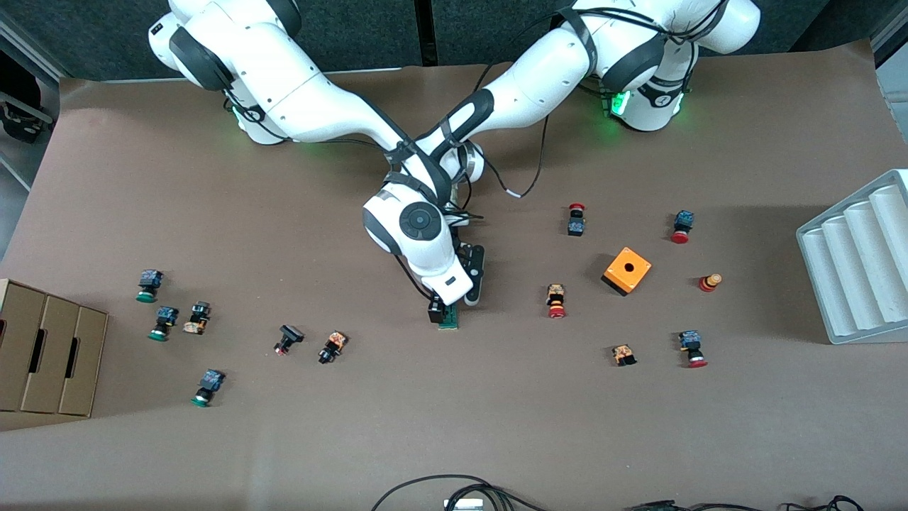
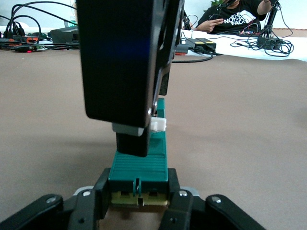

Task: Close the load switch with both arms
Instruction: 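Close the right gripper on the white lever of the switch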

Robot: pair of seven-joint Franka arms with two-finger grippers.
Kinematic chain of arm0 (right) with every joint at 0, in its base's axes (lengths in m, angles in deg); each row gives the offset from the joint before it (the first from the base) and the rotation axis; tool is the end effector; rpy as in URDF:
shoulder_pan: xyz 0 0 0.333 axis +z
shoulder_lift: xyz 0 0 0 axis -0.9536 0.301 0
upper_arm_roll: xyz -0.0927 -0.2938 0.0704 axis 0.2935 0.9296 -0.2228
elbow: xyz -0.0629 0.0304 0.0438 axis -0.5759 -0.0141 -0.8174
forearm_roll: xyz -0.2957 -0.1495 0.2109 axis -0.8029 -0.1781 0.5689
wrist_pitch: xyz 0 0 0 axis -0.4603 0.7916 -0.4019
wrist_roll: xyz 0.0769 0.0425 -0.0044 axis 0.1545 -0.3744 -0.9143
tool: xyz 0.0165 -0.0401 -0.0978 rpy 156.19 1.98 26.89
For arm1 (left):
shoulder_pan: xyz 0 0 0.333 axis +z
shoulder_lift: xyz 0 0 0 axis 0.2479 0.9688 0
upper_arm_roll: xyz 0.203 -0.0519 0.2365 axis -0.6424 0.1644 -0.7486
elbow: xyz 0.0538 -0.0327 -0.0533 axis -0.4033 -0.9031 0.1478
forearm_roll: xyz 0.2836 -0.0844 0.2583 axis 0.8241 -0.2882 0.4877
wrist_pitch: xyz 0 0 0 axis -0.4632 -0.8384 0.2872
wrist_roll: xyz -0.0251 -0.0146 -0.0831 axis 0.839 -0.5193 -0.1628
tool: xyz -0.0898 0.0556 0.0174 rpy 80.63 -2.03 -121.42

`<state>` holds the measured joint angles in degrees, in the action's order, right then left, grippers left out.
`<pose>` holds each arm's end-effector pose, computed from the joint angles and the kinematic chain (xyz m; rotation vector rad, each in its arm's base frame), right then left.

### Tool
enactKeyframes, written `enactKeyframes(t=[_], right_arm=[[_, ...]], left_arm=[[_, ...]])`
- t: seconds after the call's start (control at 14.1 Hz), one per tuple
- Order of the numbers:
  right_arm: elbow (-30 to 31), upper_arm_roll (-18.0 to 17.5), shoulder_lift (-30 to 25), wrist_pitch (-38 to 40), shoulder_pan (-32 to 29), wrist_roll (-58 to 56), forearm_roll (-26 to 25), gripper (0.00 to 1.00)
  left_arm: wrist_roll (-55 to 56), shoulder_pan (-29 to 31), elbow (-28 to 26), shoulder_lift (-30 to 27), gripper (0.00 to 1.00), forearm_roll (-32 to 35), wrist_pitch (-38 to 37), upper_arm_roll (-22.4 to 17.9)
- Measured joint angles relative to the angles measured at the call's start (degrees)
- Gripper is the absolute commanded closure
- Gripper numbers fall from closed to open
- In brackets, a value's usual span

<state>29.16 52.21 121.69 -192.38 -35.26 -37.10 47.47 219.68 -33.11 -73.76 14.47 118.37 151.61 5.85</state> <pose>0.5424 0.4736 0.2093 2.3827 2.0065 0.1658 0.3434 -0.5657 0.0688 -2.5998 -0.1228 -1.7529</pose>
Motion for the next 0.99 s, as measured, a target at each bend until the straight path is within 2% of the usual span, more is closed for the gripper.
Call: enactKeyframes(t=[0.28,0.99], right_arm=[[0.00,0.20,0.00,-0.31,0.00,0.00,0.00,0.02],[-0.01,0.33,0.00,-0.85,0.01,-0.70,-0.21,0.18]], left_arm=[[0.00,0.00,0.00,0.00,0.62,0.00,0.00,0.00],[0.00,0.00,0.00,0.00,0.62,0.00,0.00,0.00]])
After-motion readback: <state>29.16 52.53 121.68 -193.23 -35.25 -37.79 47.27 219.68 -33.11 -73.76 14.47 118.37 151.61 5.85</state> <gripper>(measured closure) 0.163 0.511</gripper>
